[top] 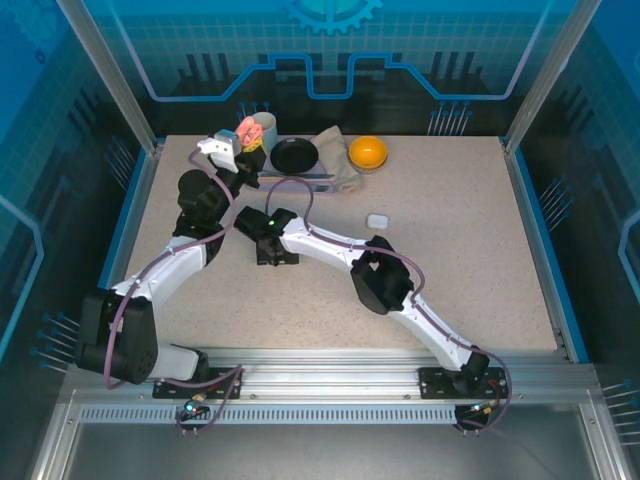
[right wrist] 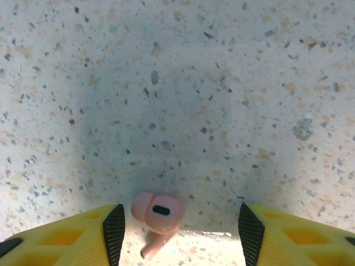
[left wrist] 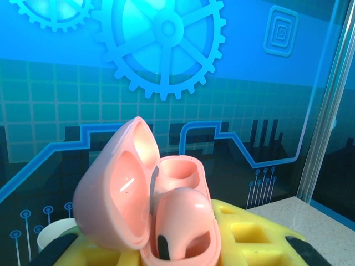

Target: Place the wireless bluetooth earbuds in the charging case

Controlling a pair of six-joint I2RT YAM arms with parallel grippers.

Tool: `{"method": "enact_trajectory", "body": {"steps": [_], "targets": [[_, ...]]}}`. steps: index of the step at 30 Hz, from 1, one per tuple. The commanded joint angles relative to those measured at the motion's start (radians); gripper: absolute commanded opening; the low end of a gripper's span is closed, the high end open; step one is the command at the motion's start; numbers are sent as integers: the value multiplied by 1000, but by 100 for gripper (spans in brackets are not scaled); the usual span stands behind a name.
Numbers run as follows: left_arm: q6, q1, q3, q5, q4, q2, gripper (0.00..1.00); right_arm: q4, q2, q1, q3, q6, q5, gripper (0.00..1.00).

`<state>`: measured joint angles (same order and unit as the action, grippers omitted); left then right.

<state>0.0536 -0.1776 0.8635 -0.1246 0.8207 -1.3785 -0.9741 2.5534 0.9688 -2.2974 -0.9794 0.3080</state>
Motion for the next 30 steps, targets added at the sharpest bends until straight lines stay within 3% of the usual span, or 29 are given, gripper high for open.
{"method": "enact_trajectory", "body": {"steps": [1, 13, 21, 30], "targets": [[15, 18, 5, -14, 60, -2, 0, -45, 56, 12, -55, -39, 23, 57], [25, 20, -7, -20, 64, -8, 0, -110, 103, 14, -136, -66, 51, 42], [42, 20, -4, -35, 63, -20, 0, -63, -4, 10, 5, -59, 98, 31], [48, 20, -4, -49, 49, -19, 0, -2, -111, -14, 167, -27, 101, 27]]}}
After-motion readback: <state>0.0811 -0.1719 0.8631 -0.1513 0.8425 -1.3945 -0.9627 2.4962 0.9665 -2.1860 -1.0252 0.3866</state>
